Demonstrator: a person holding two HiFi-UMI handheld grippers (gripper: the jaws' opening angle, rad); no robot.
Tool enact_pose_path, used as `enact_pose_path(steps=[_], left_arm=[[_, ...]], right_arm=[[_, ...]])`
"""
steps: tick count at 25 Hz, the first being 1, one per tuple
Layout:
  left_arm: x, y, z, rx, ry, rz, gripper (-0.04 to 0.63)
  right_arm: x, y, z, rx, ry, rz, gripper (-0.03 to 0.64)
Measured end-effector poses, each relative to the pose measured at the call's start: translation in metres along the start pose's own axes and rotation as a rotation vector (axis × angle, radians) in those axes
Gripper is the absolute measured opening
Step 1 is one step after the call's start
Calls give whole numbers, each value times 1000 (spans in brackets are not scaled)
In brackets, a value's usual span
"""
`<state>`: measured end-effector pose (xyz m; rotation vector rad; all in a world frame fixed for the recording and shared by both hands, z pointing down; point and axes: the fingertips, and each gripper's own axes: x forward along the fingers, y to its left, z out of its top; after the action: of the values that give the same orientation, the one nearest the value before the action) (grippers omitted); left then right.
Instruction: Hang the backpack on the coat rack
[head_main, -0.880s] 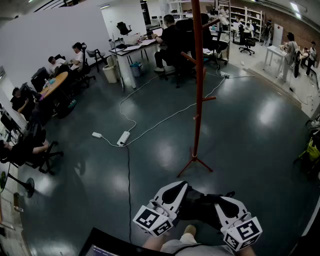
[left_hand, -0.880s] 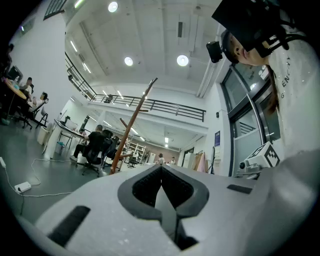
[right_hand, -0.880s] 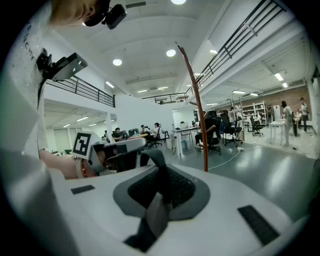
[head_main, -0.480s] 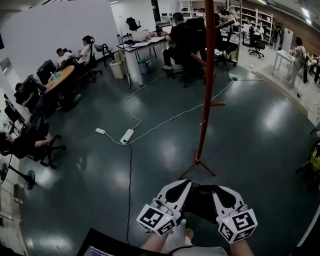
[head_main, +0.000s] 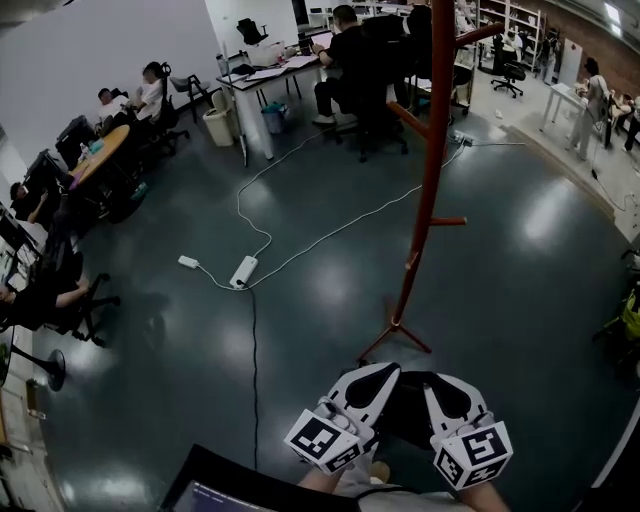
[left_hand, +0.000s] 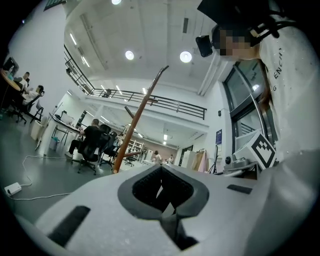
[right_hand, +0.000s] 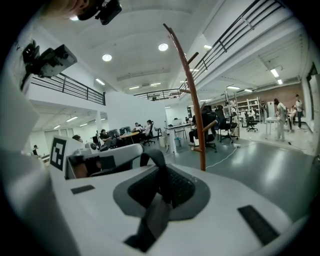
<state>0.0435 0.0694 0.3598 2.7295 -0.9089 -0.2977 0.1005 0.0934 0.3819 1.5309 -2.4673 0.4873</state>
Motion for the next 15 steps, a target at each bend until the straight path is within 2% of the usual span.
enact_pose_path(steps=[6, 15], left_arm=[[39, 52, 7, -29, 15, -42, 11], [80, 111, 20, -56, -8, -60, 11]], right_arm=[[59, -23, 18, 4, 18, -48, 43], [130, -55, 44, 31, 25, -114, 43]])
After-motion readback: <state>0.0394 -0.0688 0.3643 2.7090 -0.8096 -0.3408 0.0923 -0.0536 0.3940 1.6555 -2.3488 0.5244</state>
